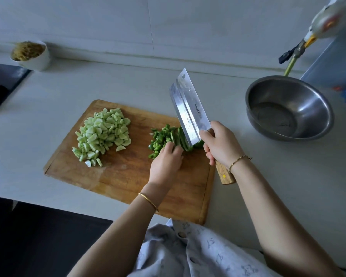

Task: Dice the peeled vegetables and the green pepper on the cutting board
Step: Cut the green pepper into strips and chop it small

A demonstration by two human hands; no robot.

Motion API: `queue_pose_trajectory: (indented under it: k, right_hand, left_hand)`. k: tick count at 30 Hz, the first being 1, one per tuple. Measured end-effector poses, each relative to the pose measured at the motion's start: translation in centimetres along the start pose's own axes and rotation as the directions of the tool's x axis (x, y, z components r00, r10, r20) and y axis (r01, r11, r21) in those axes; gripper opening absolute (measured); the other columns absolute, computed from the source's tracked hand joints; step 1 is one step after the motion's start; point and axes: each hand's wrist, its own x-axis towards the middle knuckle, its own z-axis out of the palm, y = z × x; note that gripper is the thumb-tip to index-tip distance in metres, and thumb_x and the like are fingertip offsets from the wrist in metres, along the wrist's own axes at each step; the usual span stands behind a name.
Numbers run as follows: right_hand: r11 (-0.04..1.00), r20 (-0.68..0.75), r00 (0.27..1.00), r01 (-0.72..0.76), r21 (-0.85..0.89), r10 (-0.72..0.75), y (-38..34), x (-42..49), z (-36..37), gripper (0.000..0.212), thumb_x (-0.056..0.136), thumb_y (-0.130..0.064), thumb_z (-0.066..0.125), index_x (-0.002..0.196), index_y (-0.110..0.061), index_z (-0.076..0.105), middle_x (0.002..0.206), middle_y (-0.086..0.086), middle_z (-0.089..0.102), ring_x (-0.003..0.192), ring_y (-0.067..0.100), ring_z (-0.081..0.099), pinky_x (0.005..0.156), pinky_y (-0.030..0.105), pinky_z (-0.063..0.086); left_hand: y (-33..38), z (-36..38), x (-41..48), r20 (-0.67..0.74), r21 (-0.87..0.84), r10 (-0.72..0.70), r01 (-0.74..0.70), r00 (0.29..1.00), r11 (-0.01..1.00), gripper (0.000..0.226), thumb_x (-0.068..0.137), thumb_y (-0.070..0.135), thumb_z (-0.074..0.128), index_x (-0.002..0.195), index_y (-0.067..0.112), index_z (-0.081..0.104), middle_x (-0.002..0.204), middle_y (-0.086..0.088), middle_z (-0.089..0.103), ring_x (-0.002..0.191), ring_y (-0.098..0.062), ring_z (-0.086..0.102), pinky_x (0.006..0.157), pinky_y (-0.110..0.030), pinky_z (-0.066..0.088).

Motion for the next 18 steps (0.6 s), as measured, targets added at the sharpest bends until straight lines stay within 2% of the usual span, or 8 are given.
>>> queue_pose_trajectory:
  k: [4,6,9,11,12,13,16,18]
  right_hand:
    - [1.000,-0.001,1.000,0.002,0.009,-0.002,0.0,0.0,0.2,0.027,0.097,-0.019,0.045,0.074,-0.016,0.033,0.061,0.007,0.048,0.030,0.008,0.037,0.034,0.022,0.040]
    - [1.000,0.000,1.000,0.003,0.005,-0.003,0.0,0.0,0.3,0.026,0.097,-0.019,0.045,0.075,-0.014,0.033,0.061,0.008,0.048,0.031,0.009,0.038,0.034,0.023,0.041]
    - [1.000,-0.002,1.000,0.005,0.005,-0.005,0.0,0.1,0.4,0.025,0.097,-0.019,0.046,0.077,-0.013,0.033,0.061,0.008,0.047,0.032,0.010,0.037,0.034,0.024,0.042]
    - [1.000,-0.012,1.000,0.008,0.016,-0.008,-0.1,0.0,0.4,0.026,0.097,-0.019,0.046,0.076,-0.013,0.032,0.060,0.007,0.047,0.032,0.011,0.036,0.034,0.024,0.042]
    - [1.000,-0.017,1.000,0.013,0.018,-0.013,-0.2,0.0,0.3,0.026,0.097,-0.020,0.046,0.076,-0.013,0.032,0.060,0.007,0.047,0.031,0.011,0.036,0.034,0.024,0.042]
    - [1.000,-0.025,1.000,0.020,0.022,-0.019,-0.3,0.0,0.3,0.026,0.097,-0.020,0.046,0.076,-0.013,0.031,0.060,0.007,0.047,0.032,0.011,0.037,0.034,0.024,0.042]
    - [0.998,-0.056,0.998,0.039,0.039,-0.036,-0.4,-0.2,0.5,0.028,0.097,-0.020,0.046,0.075,-0.014,0.030,0.059,0.007,0.047,0.034,0.016,0.038,0.034,0.023,0.040]
    - [0.998,-0.066,0.996,0.055,0.035,-0.053,-0.5,-0.3,0.8,0.029,0.097,-0.021,0.046,0.074,-0.013,0.030,0.060,0.008,0.047,0.036,0.019,0.039,0.034,0.024,0.041]
  left_hand:
    - [-0.6,-0.4,-0.1,0.005,-0.066,-0.051,0.051,0.999,0.997,0.005,0.087,0.005,0.060,0.088,0.001,0.057,0.092,-0.010,0.049,0.070,-0.025,0.050,0.051,-0.040,0.049]
    - [-0.8,-0.6,-0.1,0.018,-0.128,-0.101,0.103,0.995,0.986,0.008,0.088,0.006,0.059,0.095,0.002,0.059,0.096,-0.008,0.049,0.076,-0.023,0.050,0.061,-0.041,0.051]
    - [-0.6,-1.6,0.3,-0.010,-0.311,-0.205,0.192,0.979,0.931,0.011,0.087,0.008,0.062,0.098,0.005,0.062,0.096,-0.003,0.052,0.080,-0.018,0.051,0.070,-0.029,0.049]
    - [-0.9,-2.7,0.8,0.006,-0.402,-0.270,0.250,0.963,0.881,0.013,0.086,0.009,0.065,0.099,0.008,0.065,0.097,-0.001,0.056,0.081,-0.013,0.053,0.068,-0.010,0.043]
    - [-1.1,-3.3,0.9,0.035,-0.459,-0.306,0.287,0.952,0.841,0.013,0.086,0.009,0.065,0.098,0.010,0.065,0.096,-0.002,0.059,0.079,-0.013,0.056,0.065,-0.007,0.043]
    - [-1.5,-3.8,1.1,0.079,-0.531,-0.344,0.332,0.936,0.780,0.011,0.085,0.008,0.066,0.096,0.011,0.065,0.094,-0.004,0.062,0.076,-0.014,0.061,0.063,-0.008,0.046]
    - [-2.6,-5.3,1.5,0.236,-0.764,-0.435,0.442,0.869,0.470,0.009,0.086,0.006,0.065,0.093,0.011,0.065,0.089,-0.013,0.067,0.072,-0.021,0.069,0.070,-0.034,0.059]
    - [-3.1,-6.1,1.5,0.288,-0.860,-0.469,0.441,0.835,0.257,0.008,0.087,0.001,0.063,0.094,0.006,0.063,0.085,-0.012,0.066,0.070,-0.019,0.069,0.067,-0.030,0.059]
